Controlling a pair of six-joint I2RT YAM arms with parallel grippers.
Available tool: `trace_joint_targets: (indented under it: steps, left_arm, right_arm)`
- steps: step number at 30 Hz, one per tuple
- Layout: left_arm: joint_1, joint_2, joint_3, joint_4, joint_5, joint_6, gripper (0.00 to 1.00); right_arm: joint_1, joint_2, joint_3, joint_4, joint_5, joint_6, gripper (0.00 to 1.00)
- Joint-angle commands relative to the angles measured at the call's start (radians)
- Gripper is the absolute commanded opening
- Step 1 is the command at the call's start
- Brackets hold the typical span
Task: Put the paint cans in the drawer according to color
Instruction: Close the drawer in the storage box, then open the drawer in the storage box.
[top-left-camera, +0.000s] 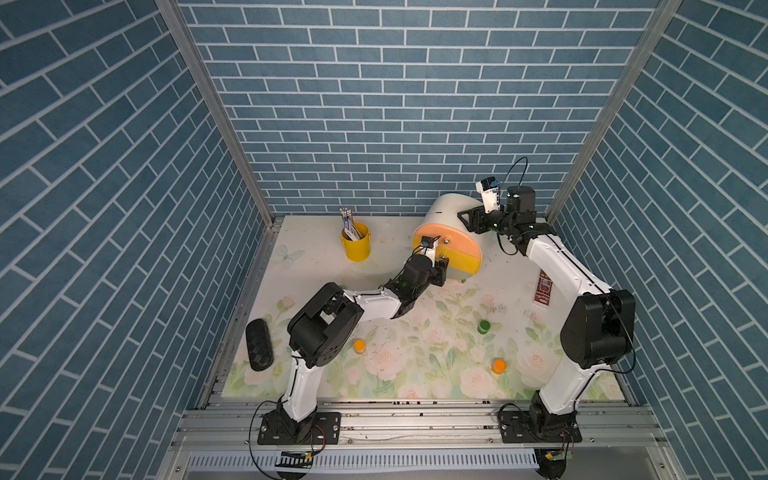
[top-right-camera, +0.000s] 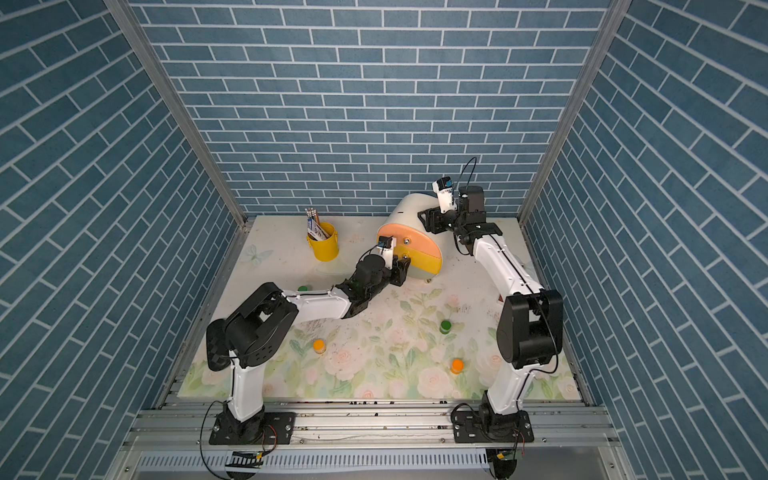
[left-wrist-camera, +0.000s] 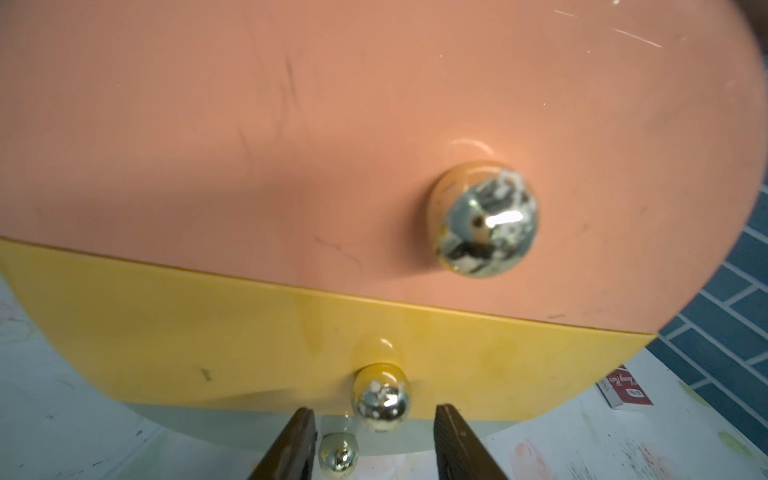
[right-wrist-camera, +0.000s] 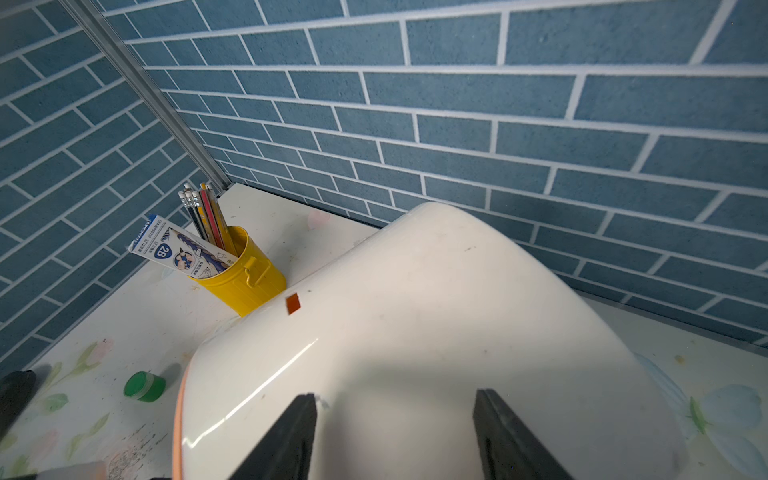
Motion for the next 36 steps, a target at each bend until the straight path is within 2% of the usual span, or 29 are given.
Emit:
trace_joint_targets:
  steps: [1,13,28,36]
  left_arm:
    - [0.011,0.017,0.035,0.019,0.014,-0.001,0.49]
    - [0.014,0.056,0.080,0.004,0.012,0.008,0.42]
    - [0.017,0.058,0.084,0.005,0.021,0.011,0.20]
    - [0.015,0.026,0.047,0.007,0.036,0.008,0.17]
  right_arm:
    - [-0.003,0.025,0.014,-0.056,-0.012,-0.025,0.65]
    - [-0.003,0.031,0.019,-0.060,-0.015,-0.024,0.65]
    - [-0.005,0.031,0.020,-0.065,-0.017,-0.025,0.65]
    - [-0.006,0.029,0.020,-0.064,-0.017,-0.023,0.65]
